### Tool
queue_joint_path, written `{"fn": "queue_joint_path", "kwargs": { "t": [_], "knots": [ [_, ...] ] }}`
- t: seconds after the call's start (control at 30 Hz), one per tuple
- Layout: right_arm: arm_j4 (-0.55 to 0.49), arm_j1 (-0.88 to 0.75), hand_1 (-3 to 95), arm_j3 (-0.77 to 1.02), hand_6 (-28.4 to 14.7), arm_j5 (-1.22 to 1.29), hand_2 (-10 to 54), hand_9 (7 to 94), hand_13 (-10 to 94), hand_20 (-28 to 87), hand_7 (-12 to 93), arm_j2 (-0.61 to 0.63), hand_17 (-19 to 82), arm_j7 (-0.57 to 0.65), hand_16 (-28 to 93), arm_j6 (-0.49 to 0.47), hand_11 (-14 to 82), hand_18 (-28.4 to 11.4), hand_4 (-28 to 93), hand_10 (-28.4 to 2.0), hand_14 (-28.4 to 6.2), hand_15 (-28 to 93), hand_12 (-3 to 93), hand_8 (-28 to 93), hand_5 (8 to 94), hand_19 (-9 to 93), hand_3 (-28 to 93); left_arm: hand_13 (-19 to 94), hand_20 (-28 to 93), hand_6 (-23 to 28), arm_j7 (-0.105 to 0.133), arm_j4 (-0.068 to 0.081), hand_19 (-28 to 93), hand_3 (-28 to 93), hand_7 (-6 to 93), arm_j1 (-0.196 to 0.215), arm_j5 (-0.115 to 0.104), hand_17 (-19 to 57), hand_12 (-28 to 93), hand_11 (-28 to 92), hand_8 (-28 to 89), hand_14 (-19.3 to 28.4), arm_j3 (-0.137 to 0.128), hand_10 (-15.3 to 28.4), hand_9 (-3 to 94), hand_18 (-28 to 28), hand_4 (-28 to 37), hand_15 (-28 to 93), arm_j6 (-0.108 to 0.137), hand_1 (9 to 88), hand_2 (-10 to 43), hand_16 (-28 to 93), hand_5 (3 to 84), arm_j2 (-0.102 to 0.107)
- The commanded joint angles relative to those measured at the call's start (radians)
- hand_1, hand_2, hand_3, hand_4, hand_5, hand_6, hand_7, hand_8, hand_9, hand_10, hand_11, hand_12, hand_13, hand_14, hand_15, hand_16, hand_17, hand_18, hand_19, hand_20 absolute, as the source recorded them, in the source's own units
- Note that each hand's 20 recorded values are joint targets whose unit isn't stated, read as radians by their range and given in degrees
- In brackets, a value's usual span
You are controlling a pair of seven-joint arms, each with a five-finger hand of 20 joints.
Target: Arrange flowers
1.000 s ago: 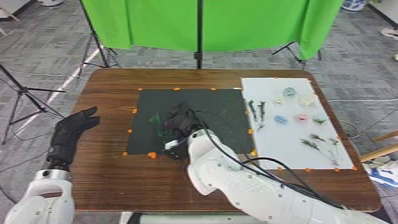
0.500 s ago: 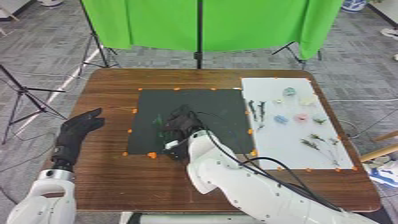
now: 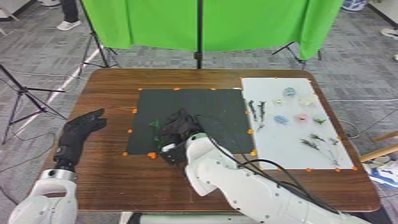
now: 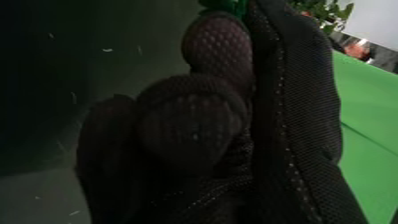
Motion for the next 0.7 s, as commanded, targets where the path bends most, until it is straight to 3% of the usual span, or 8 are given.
{"fn": "queue_joint_path", "kwargs": {
  "t": [0.03,0.7],
  "knots": [
    [-0.001,-0.015,81.1,0.009,-5.5,0.004,-9.5,92.3,94,37,32,-0.014,78,0.001,19,-0.005,30.3,-4.1,51,-12.9,-1.4,56,25.6,19,76.8,83,-19,38,17,4.7,-0.019,0.002,8,67,11.4,0.006,0.008,9.6,11,20,-6,18.1,-0.002,14.8,47.8,11.8,-24.2,19,-0.015,27.4,5.5,-2,47.9,-0.011],
    [-0.001,-0.035,81.8,0.036,-6.1,0.004,-9.5,91.6,94,40,29,-0.014,78,-0.001,20,-0.016,28.0,-4.3,54,-13.7,-2.0,53,24.2,19,76.3,79,-25,38,17,4.7,-0.032,0.002,7,65,11.6,0.006,0.019,9.4,11,20,-6,17.8,-0.004,14.6,47.6,11.8,-20.8,19,-0.031,30.1,2.2,-2,47.6,-0.012]
  ]
}}
